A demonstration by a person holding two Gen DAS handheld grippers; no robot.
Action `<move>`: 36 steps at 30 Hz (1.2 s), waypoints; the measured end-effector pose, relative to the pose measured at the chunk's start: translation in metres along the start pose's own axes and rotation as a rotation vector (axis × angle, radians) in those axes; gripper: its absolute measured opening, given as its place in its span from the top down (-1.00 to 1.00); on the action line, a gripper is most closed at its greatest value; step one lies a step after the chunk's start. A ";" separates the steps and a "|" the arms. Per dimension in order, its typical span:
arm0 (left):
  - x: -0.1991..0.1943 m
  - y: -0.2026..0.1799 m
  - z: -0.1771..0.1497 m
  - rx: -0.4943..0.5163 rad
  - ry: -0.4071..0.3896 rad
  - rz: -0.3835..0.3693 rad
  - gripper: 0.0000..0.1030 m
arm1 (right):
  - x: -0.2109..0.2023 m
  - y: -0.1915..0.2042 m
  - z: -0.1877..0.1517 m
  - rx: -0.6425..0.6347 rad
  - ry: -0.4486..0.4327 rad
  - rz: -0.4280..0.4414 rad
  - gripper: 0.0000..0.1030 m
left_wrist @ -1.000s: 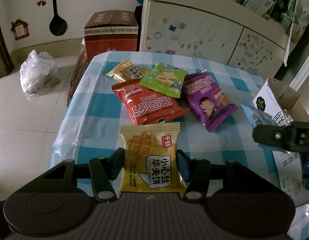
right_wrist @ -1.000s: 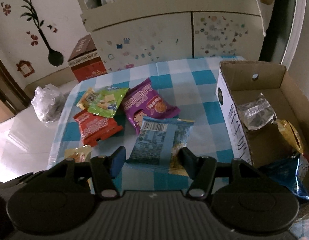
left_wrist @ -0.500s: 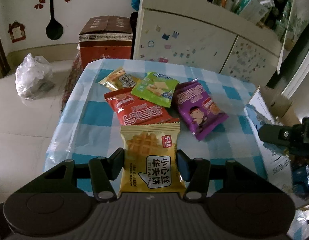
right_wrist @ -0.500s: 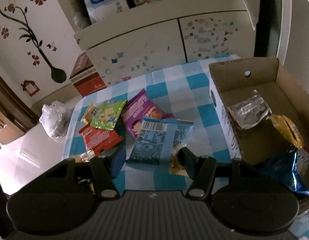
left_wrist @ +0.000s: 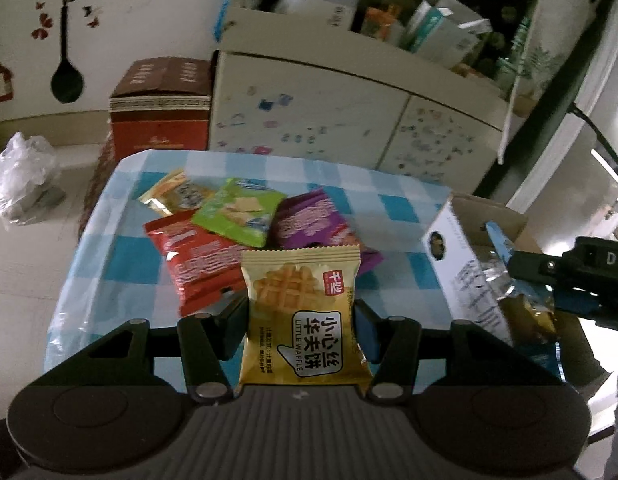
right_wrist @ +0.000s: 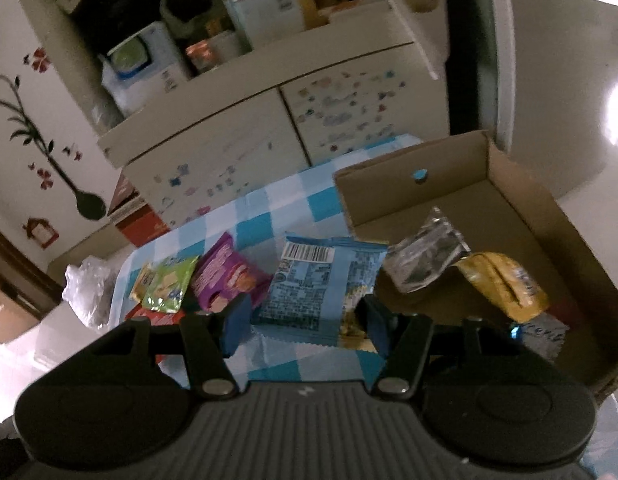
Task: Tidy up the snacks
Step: 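Carry the waffle packet and blue-white packet over the cardboard box with both grippers, then open the left gripper over the box while the right gripper drops the blue-white packet in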
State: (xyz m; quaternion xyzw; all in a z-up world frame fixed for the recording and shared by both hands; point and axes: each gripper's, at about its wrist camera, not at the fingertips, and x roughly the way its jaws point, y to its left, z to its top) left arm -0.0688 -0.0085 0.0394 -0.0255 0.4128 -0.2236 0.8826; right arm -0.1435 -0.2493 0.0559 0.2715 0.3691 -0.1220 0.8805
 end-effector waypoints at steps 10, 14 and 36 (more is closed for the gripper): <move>0.001 -0.036 0.010 0.030 -0.017 -0.030 -0.18 | -0.016 -0.039 0.014 0.111 -0.067 -0.011 -0.19; 0.000 -0.065 0.017 0.068 -0.033 -0.072 -0.18 | -0.026 -0.059 0.021 0.181 -0.107 -0.012 -0.19; 0.040 -0.190 0.015 0.252 0.019 -0.252 -0.25 | -0.042 -0.132 0.028 0.466 -0.162 -0.036 -0.23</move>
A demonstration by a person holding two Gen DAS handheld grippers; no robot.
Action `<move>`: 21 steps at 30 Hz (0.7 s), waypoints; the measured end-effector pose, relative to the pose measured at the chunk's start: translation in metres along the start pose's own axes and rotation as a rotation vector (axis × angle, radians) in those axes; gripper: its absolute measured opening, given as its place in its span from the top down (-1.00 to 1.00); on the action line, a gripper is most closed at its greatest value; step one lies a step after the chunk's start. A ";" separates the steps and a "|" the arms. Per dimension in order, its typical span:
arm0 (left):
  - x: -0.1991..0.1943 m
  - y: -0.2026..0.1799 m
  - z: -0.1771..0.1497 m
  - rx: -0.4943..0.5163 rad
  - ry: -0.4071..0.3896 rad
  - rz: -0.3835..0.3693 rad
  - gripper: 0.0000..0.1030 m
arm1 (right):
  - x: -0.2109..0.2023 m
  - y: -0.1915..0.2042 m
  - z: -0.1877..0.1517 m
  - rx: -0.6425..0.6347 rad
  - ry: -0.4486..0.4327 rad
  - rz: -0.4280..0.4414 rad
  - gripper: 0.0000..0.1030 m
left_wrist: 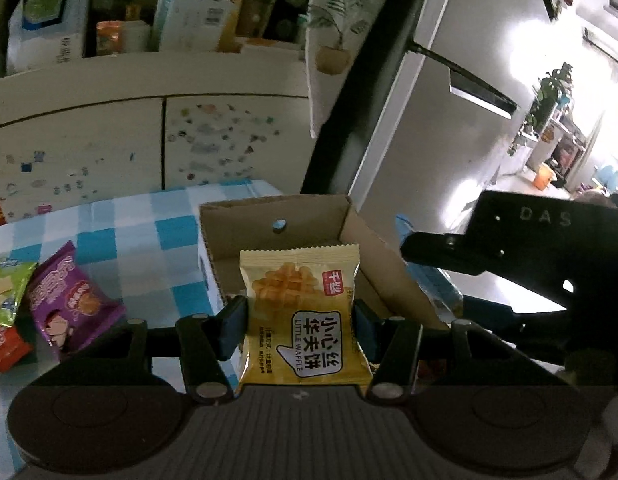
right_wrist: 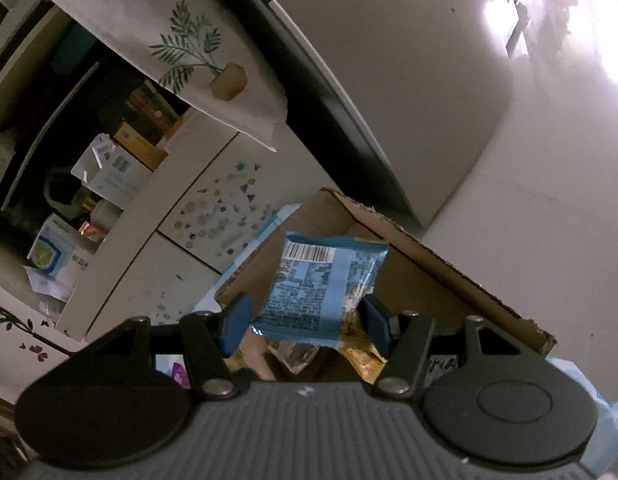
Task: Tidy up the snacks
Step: 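Open the left gripper over the box while the right gripper drops the blue-white packet in, then withdraw both grippers from the box back over the snack pile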
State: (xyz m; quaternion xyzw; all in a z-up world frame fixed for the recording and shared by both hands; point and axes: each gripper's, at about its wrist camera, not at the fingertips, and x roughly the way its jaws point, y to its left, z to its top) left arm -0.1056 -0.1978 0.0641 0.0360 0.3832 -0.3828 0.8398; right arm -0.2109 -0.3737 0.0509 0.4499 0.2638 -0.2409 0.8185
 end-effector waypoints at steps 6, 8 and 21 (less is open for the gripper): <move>-0.002 -0.004 0.002 0.016 -0.020 0.008 -0.66 | 0.001 -0.004 0.002 0.045 -0.006 -0.013 -0.45; -0.003 -0.001 0.004 0.013 -0.015 0.017 -0.66 | 0.000 -0.004 0.001 0.047 -0.008 -0.016 -0.46; -0.019 0.037 0.002 0.006 -0.003 0.096 -0.75 | 0.012 0.014 -0.005 -0.027 0.028 0.007 -0.54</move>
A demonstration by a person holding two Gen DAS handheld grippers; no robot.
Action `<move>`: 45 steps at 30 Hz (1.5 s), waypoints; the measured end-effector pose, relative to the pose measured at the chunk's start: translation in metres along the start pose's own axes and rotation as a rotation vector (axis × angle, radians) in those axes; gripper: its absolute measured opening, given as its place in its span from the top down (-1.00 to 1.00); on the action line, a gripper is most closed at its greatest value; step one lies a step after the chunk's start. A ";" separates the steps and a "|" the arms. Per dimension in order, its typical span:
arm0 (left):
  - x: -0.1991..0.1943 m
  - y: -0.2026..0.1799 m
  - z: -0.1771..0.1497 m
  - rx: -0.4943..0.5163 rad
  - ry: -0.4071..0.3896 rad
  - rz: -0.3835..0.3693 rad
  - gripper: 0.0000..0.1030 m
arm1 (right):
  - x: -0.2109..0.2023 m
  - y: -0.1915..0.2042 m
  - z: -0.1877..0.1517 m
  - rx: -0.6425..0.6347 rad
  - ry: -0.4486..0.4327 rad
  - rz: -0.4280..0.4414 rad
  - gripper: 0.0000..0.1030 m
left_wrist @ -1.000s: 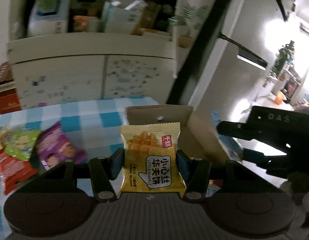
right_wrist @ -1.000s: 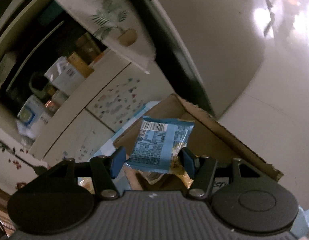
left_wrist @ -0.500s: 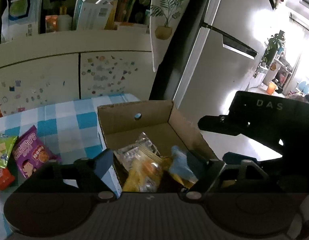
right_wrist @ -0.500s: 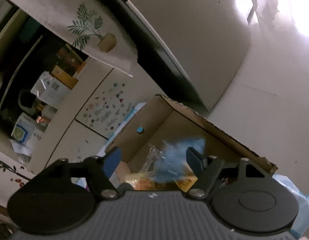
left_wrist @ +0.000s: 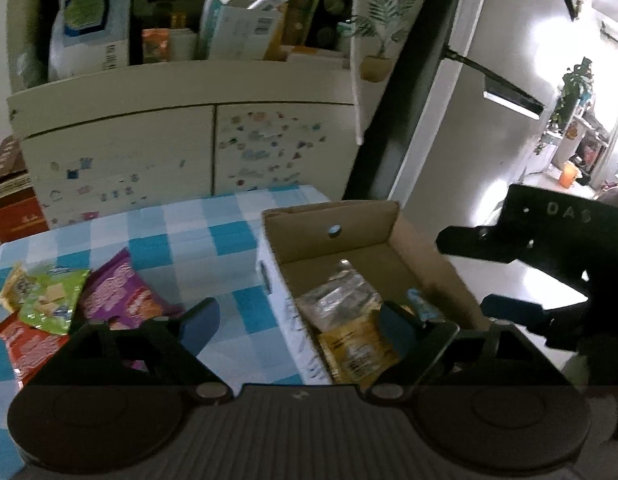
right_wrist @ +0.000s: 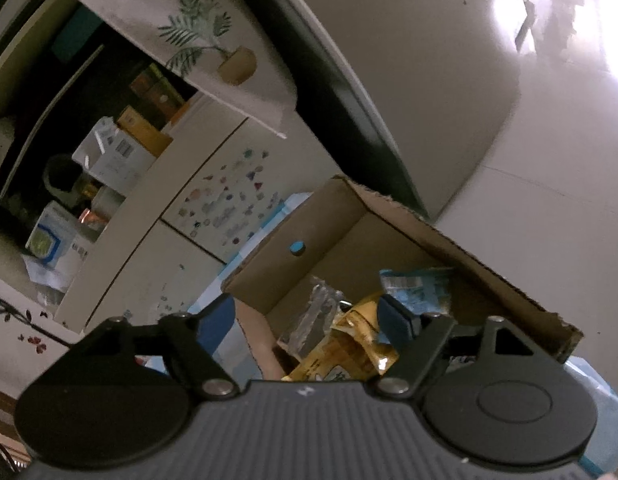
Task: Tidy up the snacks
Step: 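Withdraw both grippers from the box back over the snack pile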
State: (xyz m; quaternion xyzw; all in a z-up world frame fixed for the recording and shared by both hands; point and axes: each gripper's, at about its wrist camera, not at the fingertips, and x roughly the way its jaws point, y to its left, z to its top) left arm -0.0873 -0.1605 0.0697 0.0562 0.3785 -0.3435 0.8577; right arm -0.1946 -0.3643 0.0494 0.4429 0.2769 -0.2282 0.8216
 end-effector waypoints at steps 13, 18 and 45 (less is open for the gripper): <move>-0.020 0.078 0.000 -0.071 0.009 0.111 -0.76 | 0.012 0.040 -0.017 -0.173 0.044 0.099 -0.65; -0.023 0.127 0.003 -0.183 0.024 0.152 -0.78 | 0.017 0.055 -0.029 -0.240 0.065 0.133 -0.68; 0.060 0.226 0.008 -0.142 0.140 0.243 -0.78 | 0.078 0.129 -0.103 -0.672 0.172 0.165 -0.70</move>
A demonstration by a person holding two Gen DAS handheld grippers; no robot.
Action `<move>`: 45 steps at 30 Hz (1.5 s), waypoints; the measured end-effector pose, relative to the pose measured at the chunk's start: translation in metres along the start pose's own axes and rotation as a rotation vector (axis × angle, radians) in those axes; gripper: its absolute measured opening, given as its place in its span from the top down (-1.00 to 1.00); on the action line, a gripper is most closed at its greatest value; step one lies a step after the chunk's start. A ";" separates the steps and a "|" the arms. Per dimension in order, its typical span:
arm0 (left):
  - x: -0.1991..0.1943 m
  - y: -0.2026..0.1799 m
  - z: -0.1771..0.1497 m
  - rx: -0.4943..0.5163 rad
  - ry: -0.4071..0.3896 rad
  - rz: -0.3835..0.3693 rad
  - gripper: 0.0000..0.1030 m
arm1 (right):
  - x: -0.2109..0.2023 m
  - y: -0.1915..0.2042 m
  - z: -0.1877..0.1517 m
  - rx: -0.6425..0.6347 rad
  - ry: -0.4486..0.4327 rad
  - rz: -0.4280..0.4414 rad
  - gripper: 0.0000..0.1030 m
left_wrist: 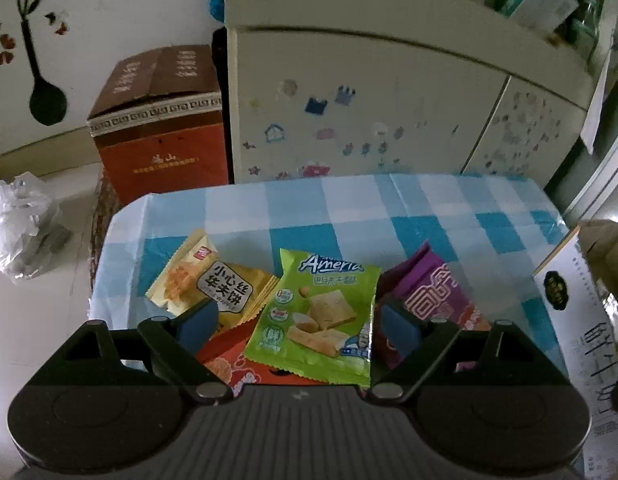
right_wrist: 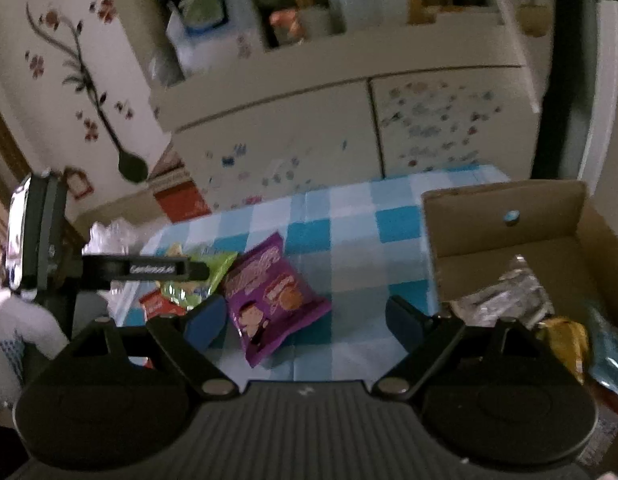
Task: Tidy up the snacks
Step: 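Withdraw both grippers from the box back over the snack pile, then grasp the green Ameria packet with the left gripper while the right gripper grasps the purple packet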
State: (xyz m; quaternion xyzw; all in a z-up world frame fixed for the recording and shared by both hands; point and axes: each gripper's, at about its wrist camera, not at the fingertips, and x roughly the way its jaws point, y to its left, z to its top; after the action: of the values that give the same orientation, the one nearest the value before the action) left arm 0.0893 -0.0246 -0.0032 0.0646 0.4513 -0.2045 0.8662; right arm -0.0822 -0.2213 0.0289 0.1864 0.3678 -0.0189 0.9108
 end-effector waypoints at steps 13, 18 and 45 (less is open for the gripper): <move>0.030 0.003 0.001 -0.026 0.031 -0.026 -0.77 | 0.067 0.030 -0.006 -0.223 0.081 -0.012 -0.75; 0.035 0.006 0.002 -0.039 0.037 -0.044 -0.77 | 0.085 0.033 -0.003 -0.275 0.092 -0.009 -0.76; 0.033 -0.001 0.003 -0.002 0.029 -0.111 -0.36 | 0.133 0.050 -0.008 -0.359 0.146 -0.032 -0.44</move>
State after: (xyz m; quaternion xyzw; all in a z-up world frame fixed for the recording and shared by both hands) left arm 0.1081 -0.0365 -0.0281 0.0416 0.4668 -0.2507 0.8470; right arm 0.0181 -0.1588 -0.0502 0.0161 0.4331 0.0460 0.9000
